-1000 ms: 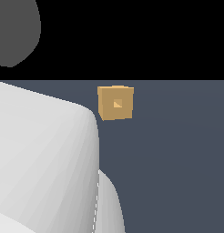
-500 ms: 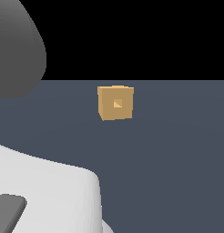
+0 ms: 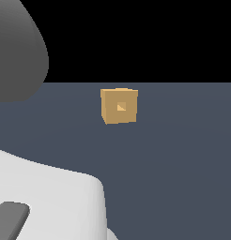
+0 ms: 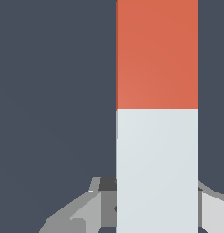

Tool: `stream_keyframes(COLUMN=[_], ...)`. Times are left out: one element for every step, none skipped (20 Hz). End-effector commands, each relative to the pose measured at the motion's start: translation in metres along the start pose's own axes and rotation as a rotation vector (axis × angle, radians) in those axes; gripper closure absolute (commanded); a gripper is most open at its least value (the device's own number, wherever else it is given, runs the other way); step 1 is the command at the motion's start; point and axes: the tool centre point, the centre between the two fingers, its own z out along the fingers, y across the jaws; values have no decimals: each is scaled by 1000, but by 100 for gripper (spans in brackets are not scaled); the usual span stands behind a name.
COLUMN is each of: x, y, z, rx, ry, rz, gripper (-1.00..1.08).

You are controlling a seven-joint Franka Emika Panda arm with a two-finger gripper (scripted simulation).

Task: Insert the peg into the horizontal hole in a box.

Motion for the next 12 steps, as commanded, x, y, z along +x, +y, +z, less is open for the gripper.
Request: stream_keyframes(x=[0, 0, 2, 3, 6, 9, 13, 18, 24, 30, 38, 46], y=[0, 0, 1, 2, 3, 5, 7, 9, 12, 16, 19, 23], z=[0, 0, 0, -1, -1, -2, -2, -3, -4, -5, -6, -8], rx=[0, 0, 0, 0, 0, 0, 0, 0, 0, 0, 0, 0], ry=[0, 0, 0, 0, 0, 0, 0, 0, 0, 0, 0, 0], rz=[0, 0, -1, -2, -3, -5, -7, -9, -12, -15, -19, -23], gripper=[108, 108, 108, 108, 108, 108, 108, 108, 108, 108, 108, 108])
